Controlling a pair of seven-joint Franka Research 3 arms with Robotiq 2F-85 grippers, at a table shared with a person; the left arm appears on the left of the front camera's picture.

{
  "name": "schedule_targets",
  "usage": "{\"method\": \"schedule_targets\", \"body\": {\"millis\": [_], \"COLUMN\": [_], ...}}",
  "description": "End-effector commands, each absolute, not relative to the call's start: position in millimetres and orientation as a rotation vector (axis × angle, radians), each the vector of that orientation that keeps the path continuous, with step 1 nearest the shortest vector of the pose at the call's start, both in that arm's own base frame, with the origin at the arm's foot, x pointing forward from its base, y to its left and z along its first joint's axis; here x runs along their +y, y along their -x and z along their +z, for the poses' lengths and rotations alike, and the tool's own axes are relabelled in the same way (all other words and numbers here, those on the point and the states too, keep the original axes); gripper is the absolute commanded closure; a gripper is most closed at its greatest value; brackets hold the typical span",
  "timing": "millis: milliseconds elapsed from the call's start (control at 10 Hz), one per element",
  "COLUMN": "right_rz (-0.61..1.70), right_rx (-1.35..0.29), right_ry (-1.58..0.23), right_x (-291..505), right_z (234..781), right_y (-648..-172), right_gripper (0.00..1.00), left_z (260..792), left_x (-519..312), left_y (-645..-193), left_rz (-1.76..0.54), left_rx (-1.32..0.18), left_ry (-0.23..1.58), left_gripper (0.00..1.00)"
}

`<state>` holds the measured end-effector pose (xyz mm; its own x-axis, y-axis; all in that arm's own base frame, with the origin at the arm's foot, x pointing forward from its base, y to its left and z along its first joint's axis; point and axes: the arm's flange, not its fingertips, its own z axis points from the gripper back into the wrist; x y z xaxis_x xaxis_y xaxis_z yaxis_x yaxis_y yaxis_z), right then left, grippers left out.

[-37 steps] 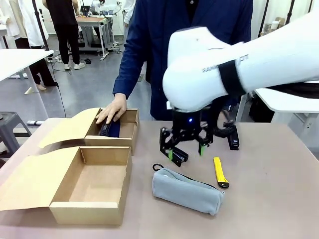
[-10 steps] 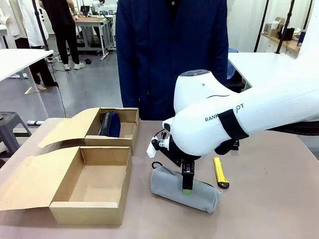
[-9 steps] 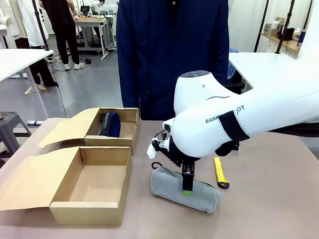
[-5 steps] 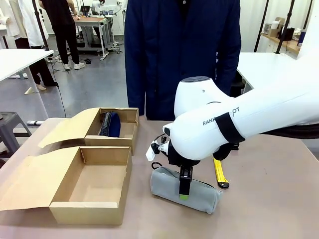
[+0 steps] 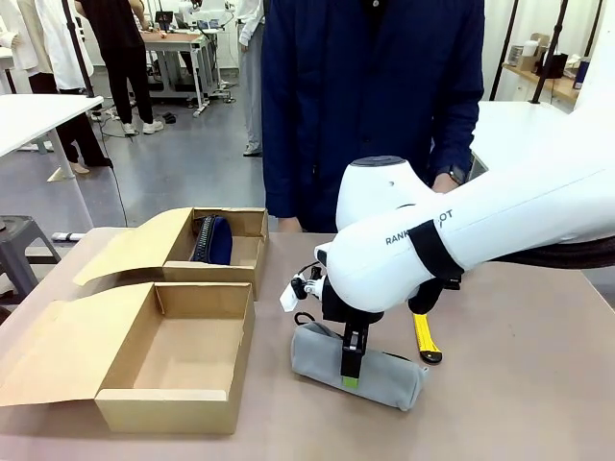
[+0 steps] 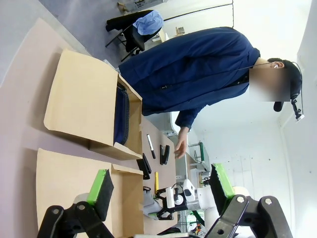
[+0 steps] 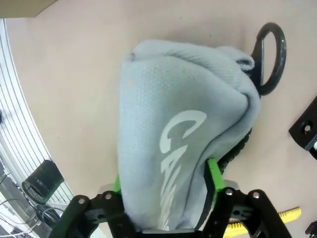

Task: Place items inside the box.
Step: Pick up a Pencil pouch or Stapler and place it inside the Mailer Box closest to the robot.

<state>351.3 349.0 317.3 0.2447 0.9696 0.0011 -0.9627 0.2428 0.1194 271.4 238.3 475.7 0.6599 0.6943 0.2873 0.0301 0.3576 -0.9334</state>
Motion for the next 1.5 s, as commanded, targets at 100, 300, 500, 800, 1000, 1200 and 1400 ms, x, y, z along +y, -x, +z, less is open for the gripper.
{"method": "schedule_targets", "body": {"millis": [100,300,500,800,1000,1200,1400], "right_rz": [1.312,1.26,1.162,0.912,0.535,0.76,0.593], "right_rx": [0.095,0.114,0.121,0.133,0.035,0.062,-0.006], "right_ry": [-0.121,-0.157,-0.181,-0.111,-0.035,-0.107,-0.097], "right_x": [346,345,346,350,347,340,334], "right_z": [318,325,343,427,486,466,501], "right_y": [-343,-342,-336,-305,-275,-289,-272], "right_gripper": [1.0,1.0,1.0,1.0,1.0,1.0,0.96], "left_z": [475,475,475,475,475,475,475], "left_x": [237,237,237,237,237,237,237], "left_y": [-273,-273,-273,-273,-273,-273,-273], "left_rz": [0.467,0.467,0.467,0.467,0.467,0.467,0.467], "left_rx": [-0.79,-0.79,-0.79,-0.79,-0.79,-0.79,-0.79], "left_ry": [1.15,1.15,1.15,1.15,1.15,1.15,1.15], "left_gripper": [0.0,0.0,0.0,0.0,0.0,0.0,0.0]}}
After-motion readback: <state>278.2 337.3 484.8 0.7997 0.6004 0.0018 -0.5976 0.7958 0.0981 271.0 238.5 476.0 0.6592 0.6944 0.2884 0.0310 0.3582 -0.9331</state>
